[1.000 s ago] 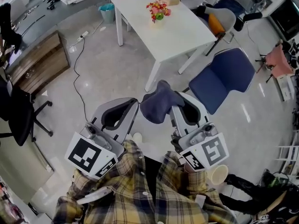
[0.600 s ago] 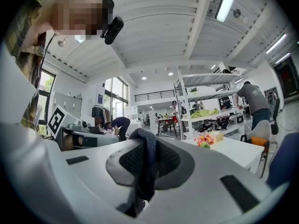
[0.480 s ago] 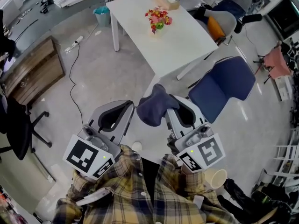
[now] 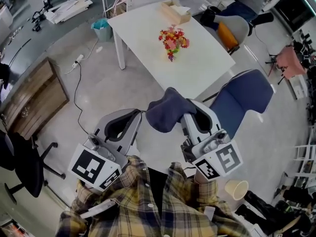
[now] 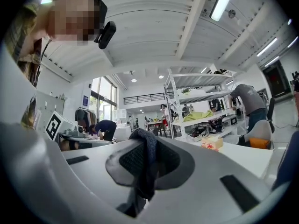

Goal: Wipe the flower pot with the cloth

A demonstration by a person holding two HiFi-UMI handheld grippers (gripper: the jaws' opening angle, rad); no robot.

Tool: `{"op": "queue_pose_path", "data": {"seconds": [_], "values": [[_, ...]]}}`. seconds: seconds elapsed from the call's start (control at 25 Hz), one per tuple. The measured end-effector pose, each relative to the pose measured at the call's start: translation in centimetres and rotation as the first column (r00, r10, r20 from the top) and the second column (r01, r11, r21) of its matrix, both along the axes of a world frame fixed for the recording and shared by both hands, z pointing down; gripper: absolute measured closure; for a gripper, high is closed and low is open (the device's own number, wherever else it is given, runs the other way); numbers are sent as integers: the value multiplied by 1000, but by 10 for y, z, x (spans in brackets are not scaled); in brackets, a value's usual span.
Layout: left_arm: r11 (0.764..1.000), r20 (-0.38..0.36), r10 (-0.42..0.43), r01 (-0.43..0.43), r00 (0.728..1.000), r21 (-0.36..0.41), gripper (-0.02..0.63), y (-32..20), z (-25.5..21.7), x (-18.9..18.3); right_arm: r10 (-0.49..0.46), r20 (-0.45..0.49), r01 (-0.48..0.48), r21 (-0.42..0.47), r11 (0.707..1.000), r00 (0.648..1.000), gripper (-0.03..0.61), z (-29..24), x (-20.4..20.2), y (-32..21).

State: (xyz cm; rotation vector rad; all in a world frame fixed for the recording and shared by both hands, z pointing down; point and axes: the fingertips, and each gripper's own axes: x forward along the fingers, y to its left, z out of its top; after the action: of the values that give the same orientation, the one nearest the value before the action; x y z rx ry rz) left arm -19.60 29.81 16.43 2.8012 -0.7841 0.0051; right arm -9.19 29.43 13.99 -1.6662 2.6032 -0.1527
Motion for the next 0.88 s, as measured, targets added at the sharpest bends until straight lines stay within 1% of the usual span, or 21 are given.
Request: {"op": "queue_pose_path", "data": {"seconds": [0.2, 0.4, 0.64, 0.88], "values": [[1000, 9, 30, -30, 1000, -7, 604, -45, 6, -18, 81, 6, -81, -23, 996, 997, 560, 12, 0, -42], [999, 10, 41, -41, 999, -36, 604, -83, 16, -26, 115, 12, -114, -47, 992, 993, 560, 21, 1, -75], [997, 10, 60, -59, 998, -51, 604, -136, 26, -12, 140, 20, -138, -68, 988, 990, 560, 34, 17, -121], [995, 6, 97, -97, 995, -39, 604, -207, 15, 22, 164, 19, -162, -71, 984, 986, 560, 26, 46, -181]]}}
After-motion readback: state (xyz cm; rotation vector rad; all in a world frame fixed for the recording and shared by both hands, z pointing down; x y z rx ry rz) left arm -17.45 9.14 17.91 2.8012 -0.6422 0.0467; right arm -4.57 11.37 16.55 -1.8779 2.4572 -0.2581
